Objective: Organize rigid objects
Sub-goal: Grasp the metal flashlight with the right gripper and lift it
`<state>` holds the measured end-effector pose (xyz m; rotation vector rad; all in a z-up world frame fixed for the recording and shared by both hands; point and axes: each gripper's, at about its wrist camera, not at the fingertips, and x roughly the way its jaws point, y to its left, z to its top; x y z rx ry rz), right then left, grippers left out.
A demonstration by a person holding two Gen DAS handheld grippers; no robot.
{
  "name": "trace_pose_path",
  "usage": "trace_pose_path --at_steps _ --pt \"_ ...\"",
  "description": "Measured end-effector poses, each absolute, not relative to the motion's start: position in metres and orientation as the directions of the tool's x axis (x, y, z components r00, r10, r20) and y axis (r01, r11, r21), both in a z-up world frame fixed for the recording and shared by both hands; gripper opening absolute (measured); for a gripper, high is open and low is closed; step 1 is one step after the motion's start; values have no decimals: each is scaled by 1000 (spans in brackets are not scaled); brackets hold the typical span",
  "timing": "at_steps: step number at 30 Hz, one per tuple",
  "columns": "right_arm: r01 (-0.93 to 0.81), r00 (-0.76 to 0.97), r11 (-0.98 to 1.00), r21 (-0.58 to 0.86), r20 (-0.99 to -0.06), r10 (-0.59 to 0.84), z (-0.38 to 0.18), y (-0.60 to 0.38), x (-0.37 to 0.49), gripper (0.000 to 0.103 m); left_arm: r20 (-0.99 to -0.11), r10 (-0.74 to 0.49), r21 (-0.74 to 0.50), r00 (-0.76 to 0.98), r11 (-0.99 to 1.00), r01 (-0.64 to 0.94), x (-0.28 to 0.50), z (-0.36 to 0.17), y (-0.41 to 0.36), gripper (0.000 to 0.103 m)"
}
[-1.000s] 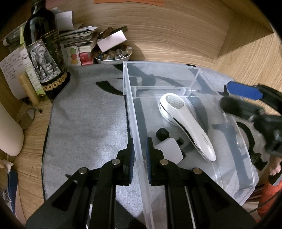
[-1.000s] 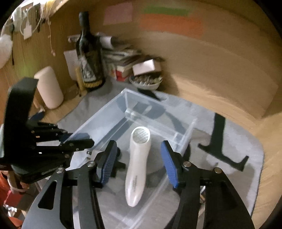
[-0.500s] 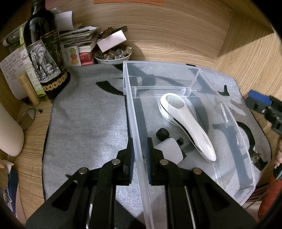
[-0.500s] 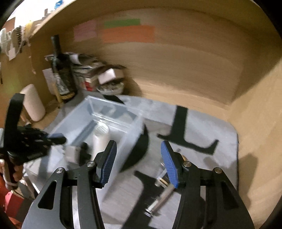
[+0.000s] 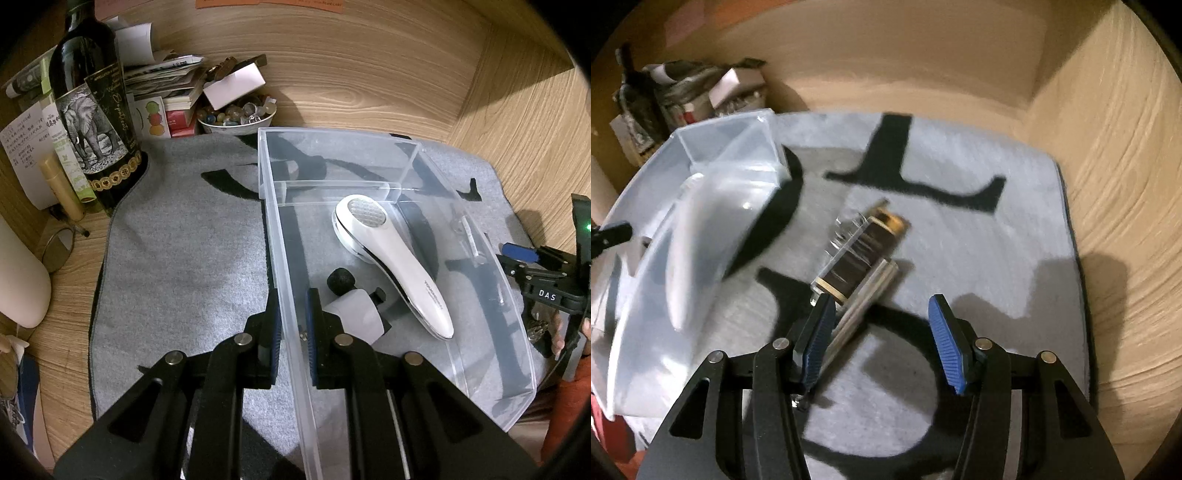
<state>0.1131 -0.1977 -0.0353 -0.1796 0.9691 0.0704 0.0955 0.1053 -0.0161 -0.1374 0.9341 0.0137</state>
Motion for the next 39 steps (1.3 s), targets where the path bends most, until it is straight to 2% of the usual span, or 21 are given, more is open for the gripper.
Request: trace_pose_path --at_steps 7,9,11,13,17,29,39 --pt "-178 547 968 -176 -836 -51 -48 -184 114 49 -802 -48 -112 595 991 -72 95 -16 108 11" --pt "-187 549 968 -170 -835 -40 -47 -184 111 44 -802 -45 -108 595 992 -71 95 -16 108 11" --pt "-184 554 969 -165 -832 -37 -46 -186 109 30 -802 -44 -107 596 992 -71 94 -17 108 11" --pt "-161 566 972 -169 -823 -49 -46 -191 108 22 -801 -46 -110 597 991 -72 94 -17 108 11" --pt "-127 581 979 -158 -812 -56 -45 -198 106 14 -801 -45 -110 597 991 -73 94 -17 107 11" --pt "-107 686 983 -149 -726 -35 -2 -191 89 14 -801 -44 -109 596 991 -72 93 -17 107 11" --pt "-210 779 970 -125 -620 89 46 -144 82 14 -802 -44 -108 596 992 -72 94 -17 107 11"
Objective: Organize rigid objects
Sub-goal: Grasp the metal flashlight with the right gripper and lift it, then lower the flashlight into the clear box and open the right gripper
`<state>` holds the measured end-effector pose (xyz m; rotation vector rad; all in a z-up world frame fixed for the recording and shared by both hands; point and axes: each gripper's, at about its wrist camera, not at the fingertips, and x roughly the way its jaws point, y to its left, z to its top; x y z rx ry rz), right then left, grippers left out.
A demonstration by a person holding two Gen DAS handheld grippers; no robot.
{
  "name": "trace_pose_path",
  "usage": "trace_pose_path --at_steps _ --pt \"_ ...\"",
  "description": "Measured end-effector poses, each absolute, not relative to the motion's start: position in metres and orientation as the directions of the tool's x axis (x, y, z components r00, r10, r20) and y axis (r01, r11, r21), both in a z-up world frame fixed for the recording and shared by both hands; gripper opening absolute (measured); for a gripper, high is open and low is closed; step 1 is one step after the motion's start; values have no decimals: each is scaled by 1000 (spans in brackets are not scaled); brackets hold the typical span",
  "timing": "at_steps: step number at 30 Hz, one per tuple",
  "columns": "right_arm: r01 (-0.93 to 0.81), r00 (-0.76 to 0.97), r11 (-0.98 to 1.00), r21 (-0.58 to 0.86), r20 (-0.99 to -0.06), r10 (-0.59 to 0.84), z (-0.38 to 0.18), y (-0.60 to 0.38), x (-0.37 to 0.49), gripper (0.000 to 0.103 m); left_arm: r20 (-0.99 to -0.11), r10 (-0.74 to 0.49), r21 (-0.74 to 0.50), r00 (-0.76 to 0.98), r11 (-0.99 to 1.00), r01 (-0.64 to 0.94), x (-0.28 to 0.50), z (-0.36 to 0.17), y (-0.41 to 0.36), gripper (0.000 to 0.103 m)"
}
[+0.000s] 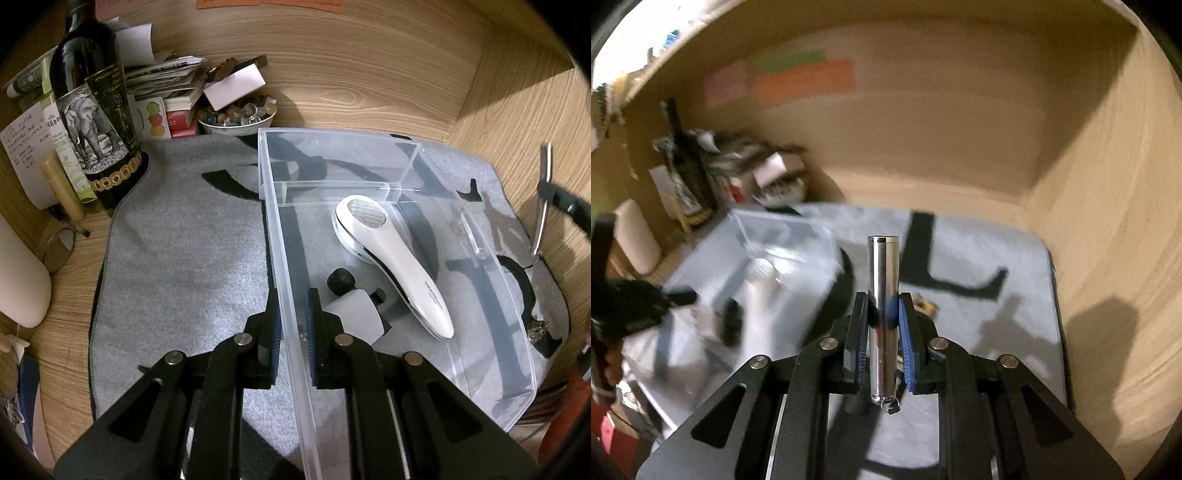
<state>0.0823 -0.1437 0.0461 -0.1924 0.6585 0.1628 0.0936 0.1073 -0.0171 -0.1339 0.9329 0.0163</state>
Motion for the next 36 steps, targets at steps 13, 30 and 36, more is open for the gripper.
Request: trace_pose_path --at_steps 13,30,36 --pt "-399 774 908 -124 -576 262 64 -67 87 14 -801 -44 -108 596 991 -72 93 -17 106 11" --pt "-524 566 845 -105 -784 254 -11 -15 127 14 -800 -47 -113 598 991 -72 95 -17 106 11" --pt "-525 528 843 -114 -821 217 -23 -16 130 14 -800 -47 -113 598 991 -72 95 -17 104 11"
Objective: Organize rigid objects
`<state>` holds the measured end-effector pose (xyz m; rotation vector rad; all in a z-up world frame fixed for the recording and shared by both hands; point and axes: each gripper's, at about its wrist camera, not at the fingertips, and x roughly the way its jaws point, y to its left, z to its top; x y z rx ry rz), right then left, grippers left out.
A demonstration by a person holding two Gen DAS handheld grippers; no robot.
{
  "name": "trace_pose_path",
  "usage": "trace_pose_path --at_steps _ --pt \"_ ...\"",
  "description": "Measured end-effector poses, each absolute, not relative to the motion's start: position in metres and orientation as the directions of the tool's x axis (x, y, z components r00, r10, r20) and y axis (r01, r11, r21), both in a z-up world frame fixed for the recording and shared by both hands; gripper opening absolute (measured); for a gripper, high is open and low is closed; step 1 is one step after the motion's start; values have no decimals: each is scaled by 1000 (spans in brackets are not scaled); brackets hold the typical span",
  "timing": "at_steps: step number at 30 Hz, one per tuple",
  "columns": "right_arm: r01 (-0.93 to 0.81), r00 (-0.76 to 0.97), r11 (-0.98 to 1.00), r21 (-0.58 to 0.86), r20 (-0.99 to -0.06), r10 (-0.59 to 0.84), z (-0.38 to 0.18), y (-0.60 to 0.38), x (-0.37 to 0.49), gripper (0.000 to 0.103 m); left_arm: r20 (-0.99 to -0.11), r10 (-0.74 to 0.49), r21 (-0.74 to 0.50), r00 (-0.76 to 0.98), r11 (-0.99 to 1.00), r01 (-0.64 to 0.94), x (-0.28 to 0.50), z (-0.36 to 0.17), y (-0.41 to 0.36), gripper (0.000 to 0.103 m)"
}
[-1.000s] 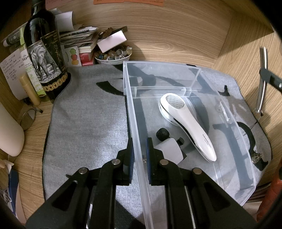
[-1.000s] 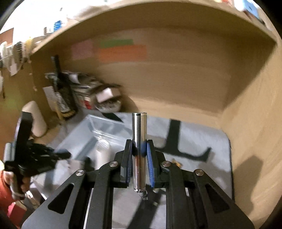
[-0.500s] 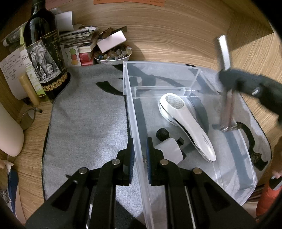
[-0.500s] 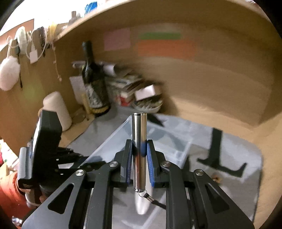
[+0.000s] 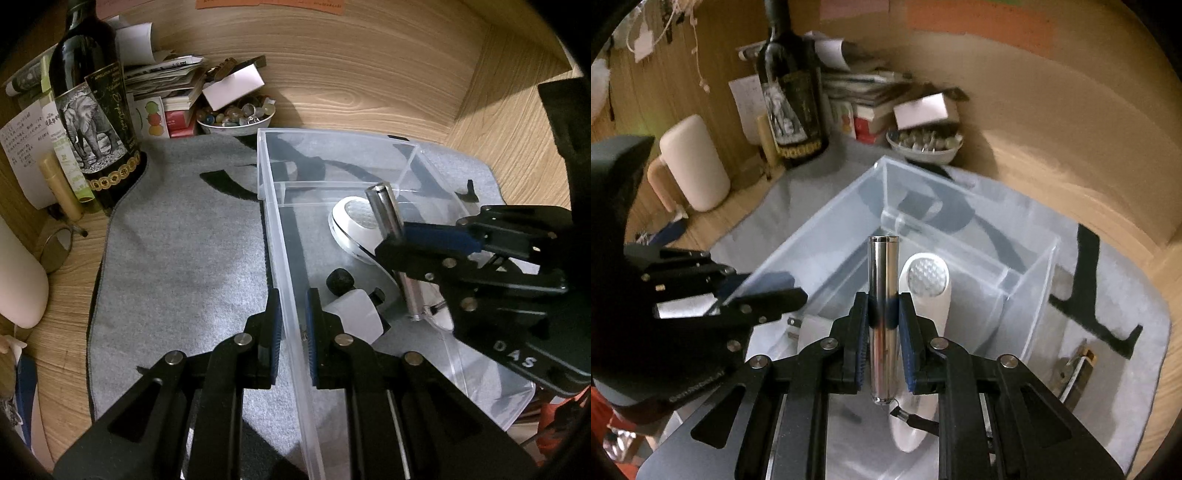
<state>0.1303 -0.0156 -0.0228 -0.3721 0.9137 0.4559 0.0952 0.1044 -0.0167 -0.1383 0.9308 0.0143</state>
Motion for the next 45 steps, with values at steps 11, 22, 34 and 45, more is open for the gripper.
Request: trace_pose_path --at_steps 11,22,34,45 --pt "-510 527 850 -131 -829 188 -25 -18 132 33 -800 -48 -113 598 991 -72 96 -17 103 11" --pt "-506 593 849 -150 -775 216 -3 -25 119 48 -800 -49 -113 598 991 -71 95 -17 103 11" --pt "-409 725 895 -179 -660 200 41 -68 97 63 -801 -40 -103 597 992 -73 95 -17 101 11" --pt "-242 728 954 -177 -683 58 30 -139 91 63 -801 -40 -103 598 992 -72 95 -17 101 11"
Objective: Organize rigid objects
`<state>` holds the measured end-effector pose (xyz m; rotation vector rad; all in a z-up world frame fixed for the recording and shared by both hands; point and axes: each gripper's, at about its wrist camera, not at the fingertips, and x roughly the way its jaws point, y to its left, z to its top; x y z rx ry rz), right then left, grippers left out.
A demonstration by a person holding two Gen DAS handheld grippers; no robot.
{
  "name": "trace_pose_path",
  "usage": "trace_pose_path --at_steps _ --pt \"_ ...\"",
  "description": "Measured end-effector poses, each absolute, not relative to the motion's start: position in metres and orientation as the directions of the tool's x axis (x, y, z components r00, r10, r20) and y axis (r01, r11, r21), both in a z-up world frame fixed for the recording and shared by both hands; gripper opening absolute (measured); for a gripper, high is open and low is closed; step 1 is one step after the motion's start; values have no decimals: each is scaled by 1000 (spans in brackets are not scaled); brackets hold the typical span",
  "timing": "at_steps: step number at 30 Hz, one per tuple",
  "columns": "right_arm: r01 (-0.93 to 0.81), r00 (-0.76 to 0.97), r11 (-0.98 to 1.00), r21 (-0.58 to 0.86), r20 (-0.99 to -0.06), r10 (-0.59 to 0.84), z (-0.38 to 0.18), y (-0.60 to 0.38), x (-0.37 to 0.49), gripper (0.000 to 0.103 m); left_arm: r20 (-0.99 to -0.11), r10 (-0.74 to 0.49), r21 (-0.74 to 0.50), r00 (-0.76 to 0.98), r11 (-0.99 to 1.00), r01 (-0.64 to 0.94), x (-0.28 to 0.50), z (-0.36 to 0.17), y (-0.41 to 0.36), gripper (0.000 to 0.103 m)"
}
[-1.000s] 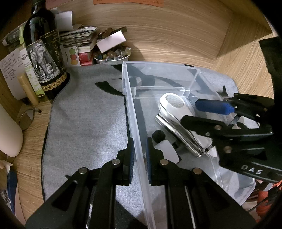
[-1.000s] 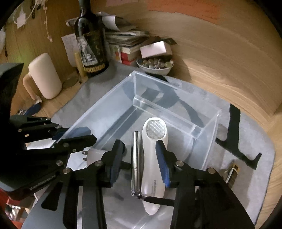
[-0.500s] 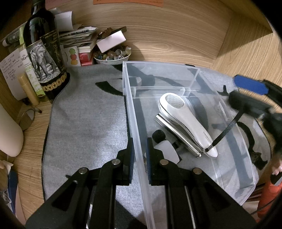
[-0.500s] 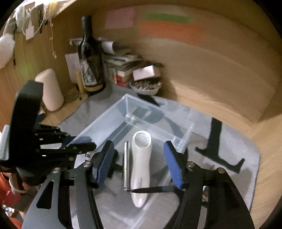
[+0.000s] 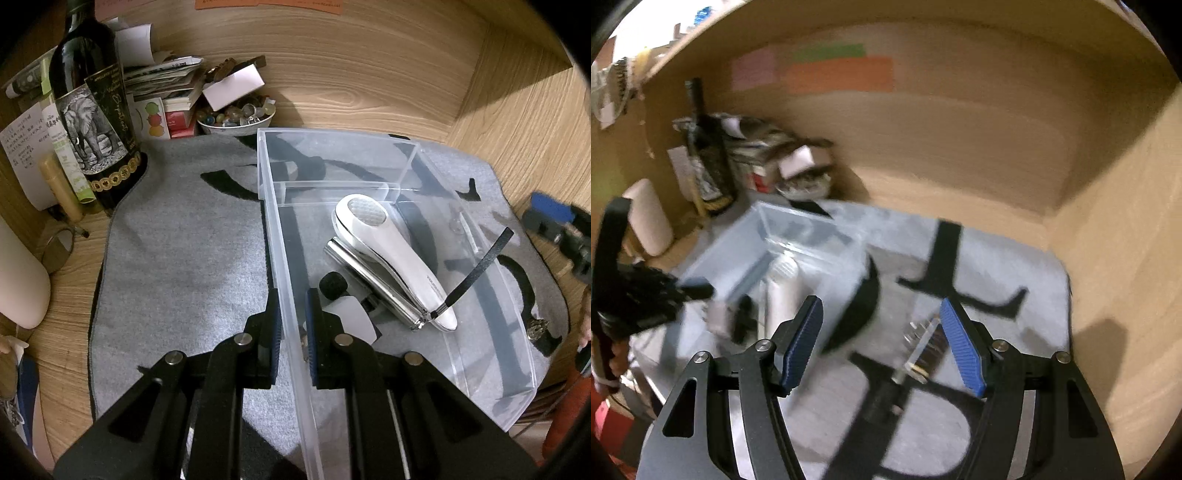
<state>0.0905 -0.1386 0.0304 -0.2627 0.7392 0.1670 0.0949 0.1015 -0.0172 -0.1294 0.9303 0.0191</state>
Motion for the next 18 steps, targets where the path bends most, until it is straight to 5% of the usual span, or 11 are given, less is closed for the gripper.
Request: trace_pose_path --at_steps 16,18 --pt "-232 536 962 -147 -844 0 -51 -164 93 62 -800 -39 -102 598 992 -71 94 -17 102 11" --pt "-239 526 960 -149 -851 -1 -55 -163 93 53 -800 -36 -98 599 993 -72 94 -17 102 11"
